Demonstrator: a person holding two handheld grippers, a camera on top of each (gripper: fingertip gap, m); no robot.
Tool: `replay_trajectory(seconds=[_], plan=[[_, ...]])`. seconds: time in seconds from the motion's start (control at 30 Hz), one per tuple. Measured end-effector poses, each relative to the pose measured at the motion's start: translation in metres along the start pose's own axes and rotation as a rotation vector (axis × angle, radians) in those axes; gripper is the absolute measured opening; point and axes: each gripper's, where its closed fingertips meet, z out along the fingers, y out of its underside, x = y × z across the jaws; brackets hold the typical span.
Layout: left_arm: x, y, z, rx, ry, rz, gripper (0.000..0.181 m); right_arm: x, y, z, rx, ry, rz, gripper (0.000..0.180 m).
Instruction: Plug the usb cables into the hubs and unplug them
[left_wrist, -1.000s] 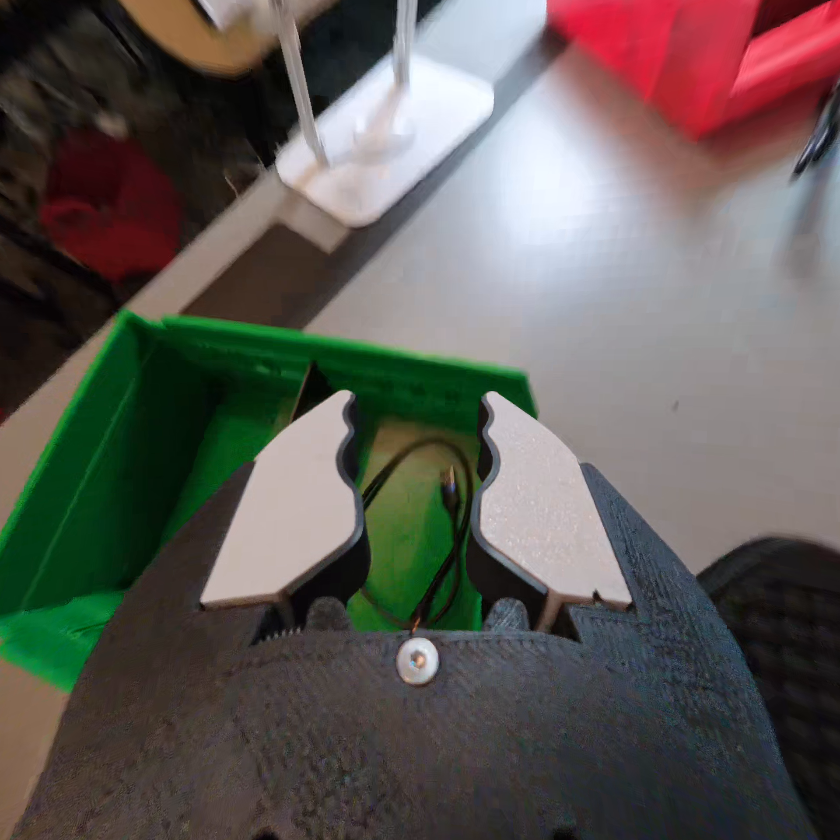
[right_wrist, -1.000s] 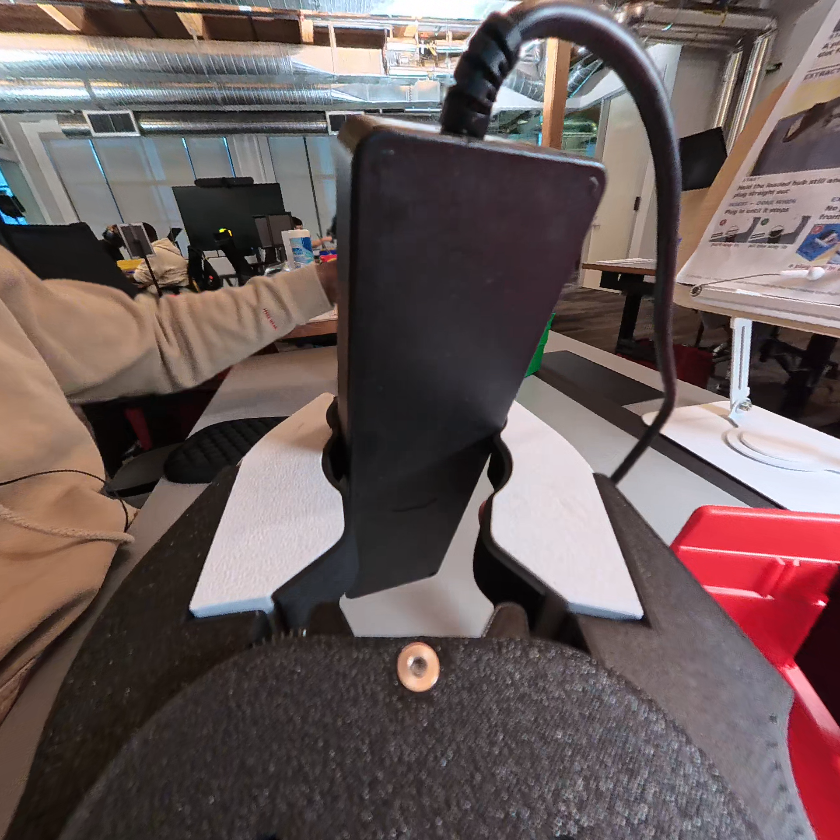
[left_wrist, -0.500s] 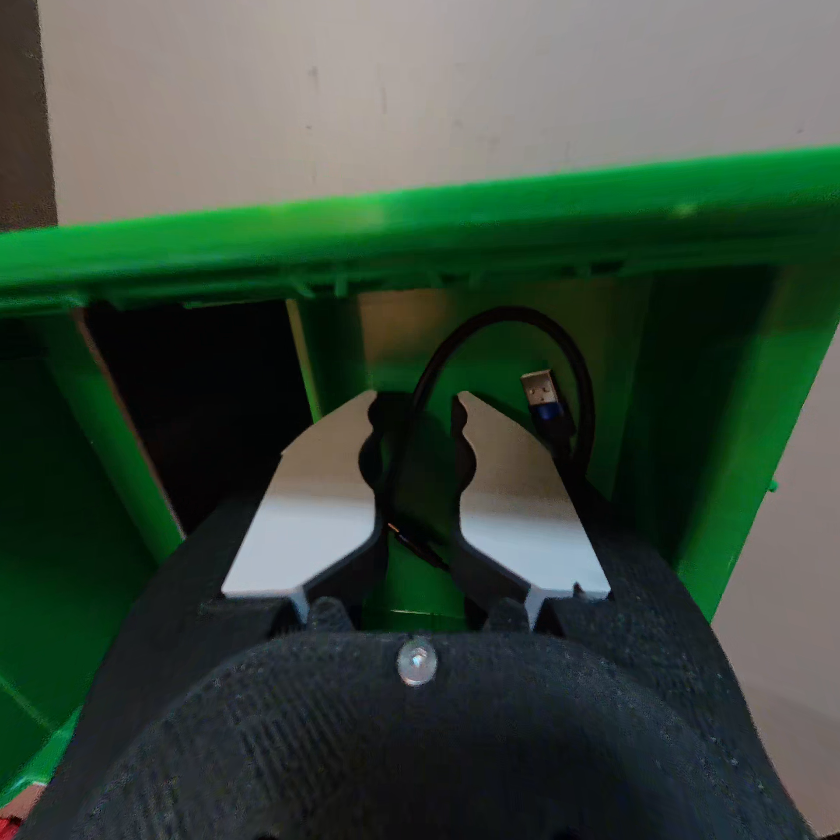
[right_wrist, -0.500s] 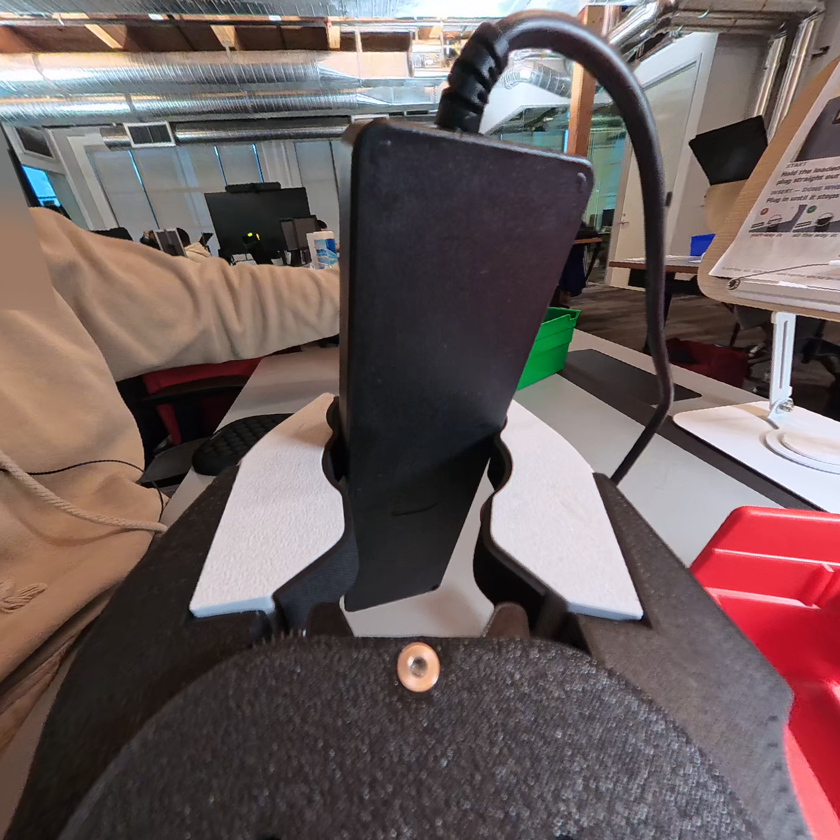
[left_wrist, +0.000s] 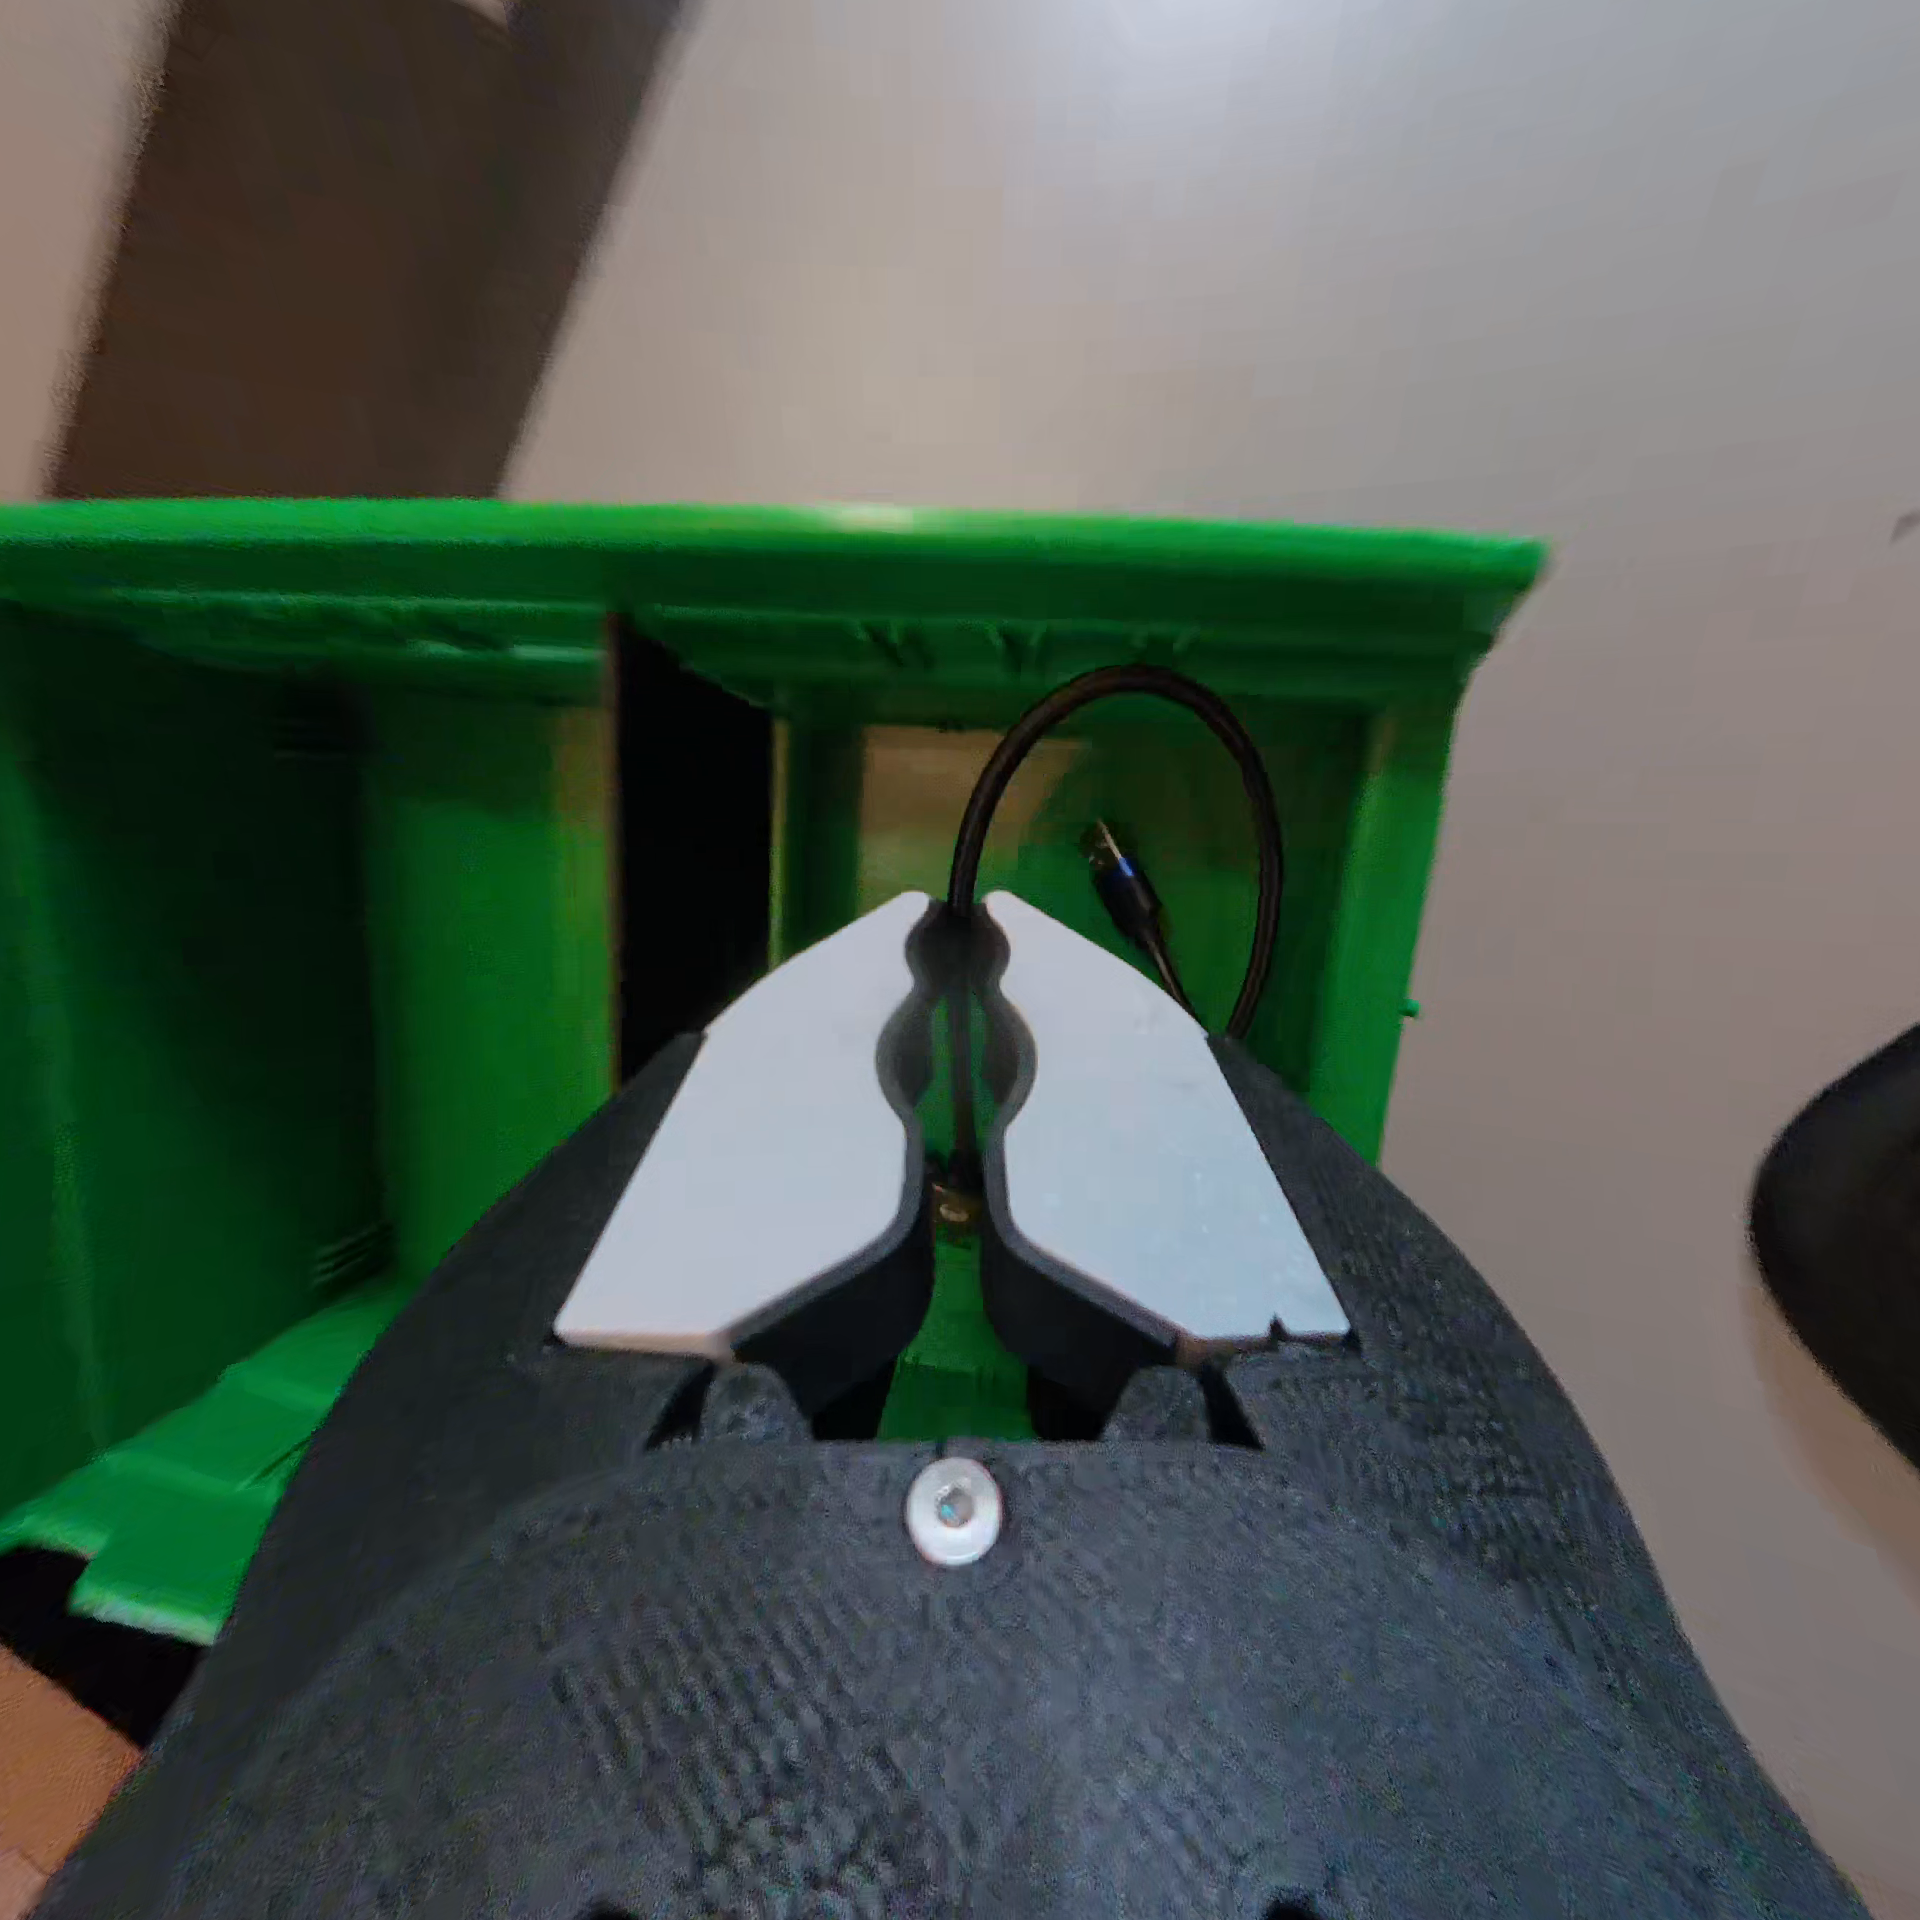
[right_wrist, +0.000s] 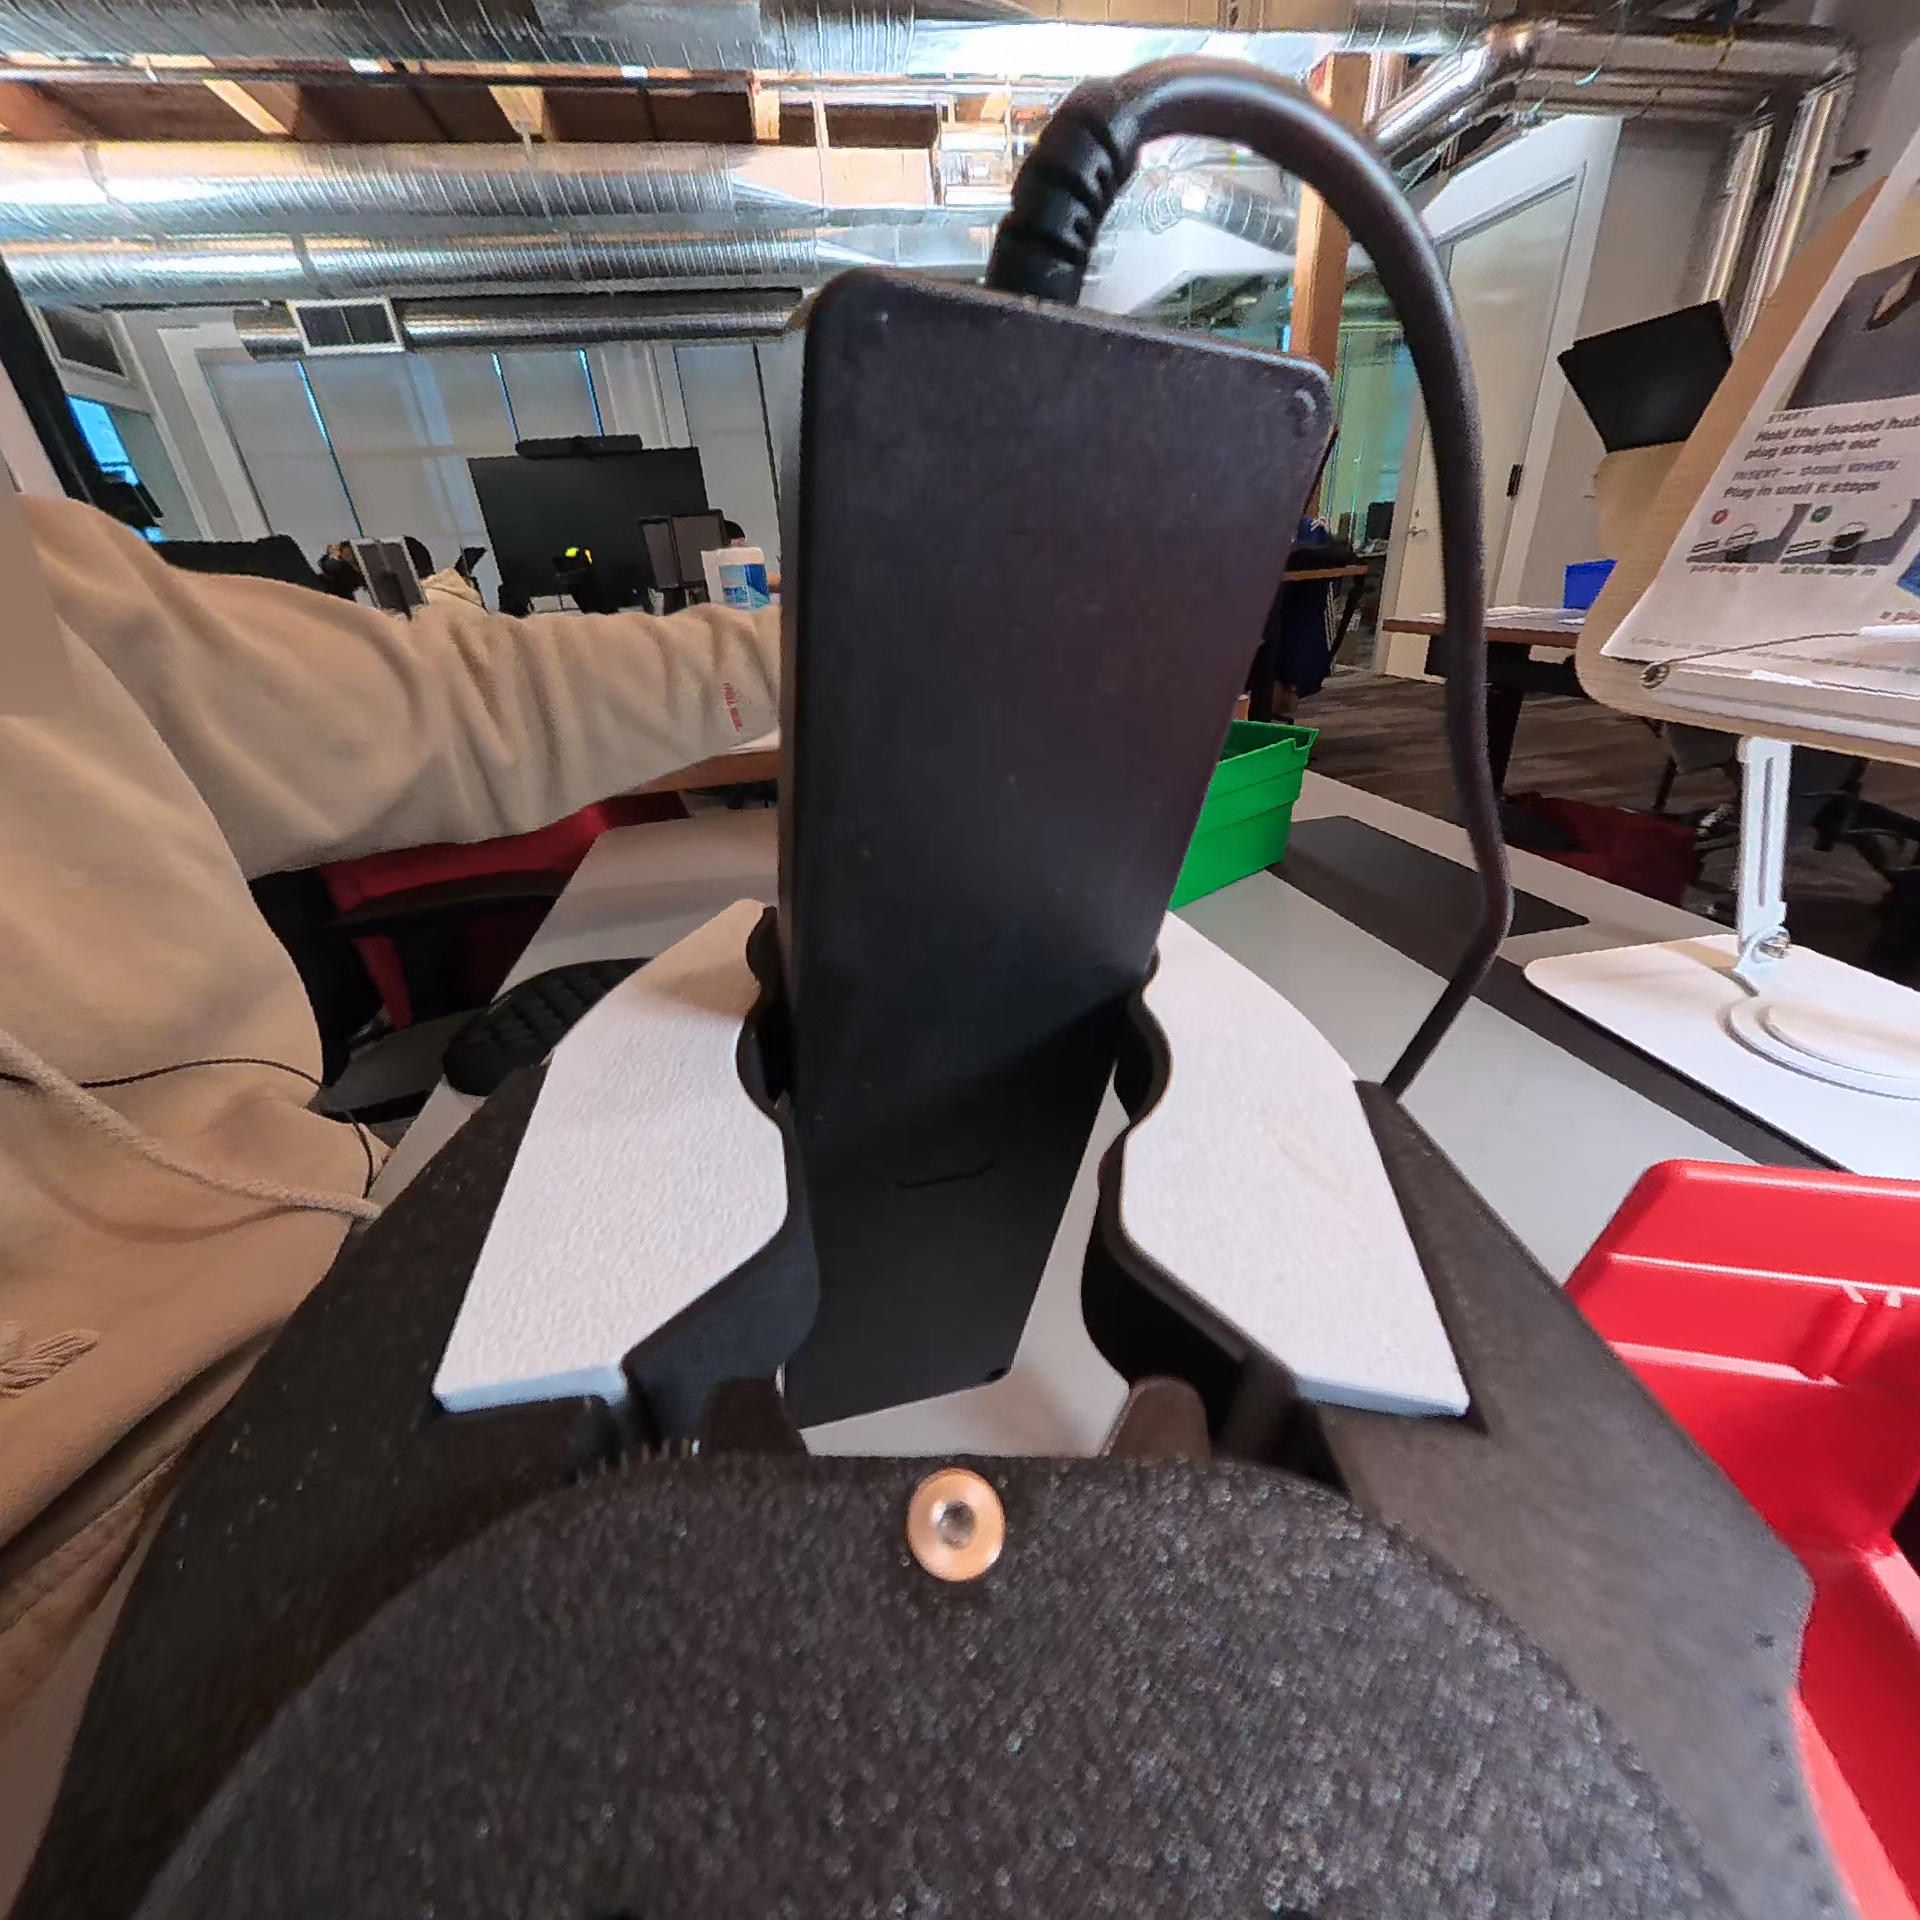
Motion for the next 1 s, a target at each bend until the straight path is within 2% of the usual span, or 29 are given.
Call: replay_trajectory(seconds=[0.03,0.13,0.23,0.37,0.5,0.63,0.73,0.83,0.93,1.0], plan=[[-0.001,-0.009,-0.017,0.059,-0.019,-0.008,0.004,0.0,-0.001,-0.001,0.006,0.0,0.005,0.063],[-0.004,-0.042,-0.069,0.249,-0.101,-0.026,0.004,0.0,-0.003,-0.001,0.018,0.001,0.009,0.063],[0.008,-0.079,-0.111,0.474,-0.113,-0.045,0.004,0.0,-0.005,0.0,0.028,0.0,0.013,0.062],[0.048,-0.116,-0.13,0.671,0.003,-0.088,0.004,0.0,-0.006,-0.002,0.033,0.008,0.009,0.062],[0.105,-0.141,-0.108,0.761,0.248,-0.226,0.004,0.003,-0.004,-0.004,0.033,0.014,0.017,0.062],[0.149,-0.146,-0.048,0.717,0.409,-0.43,0.004,0.003,-0.003,-0.005,0.026,0.014,0.016,0.062],[0.176,-0.139,0.001,0.642,0.47,-0.545,0.004,0.002,-0.002,-0.006,0.023,0.012,0.019,0.062],[0.187,-0.13,0.033,0.594,0.489,-0.623,0.004,0.002,0.0,-0.006,0.018,0.011,0.021,0.062],[0.187,-0.117,0.046,0.563,0.486,-0.629,0.006,0.002,0.0,-0.007,0.016,0.014,0.021,0.062],[0.191,-0.11,0.043,0.562,0.498,-0.535,0.018,0.002,0.0,-0.008,0.016,0.016,0.021,0.062]])
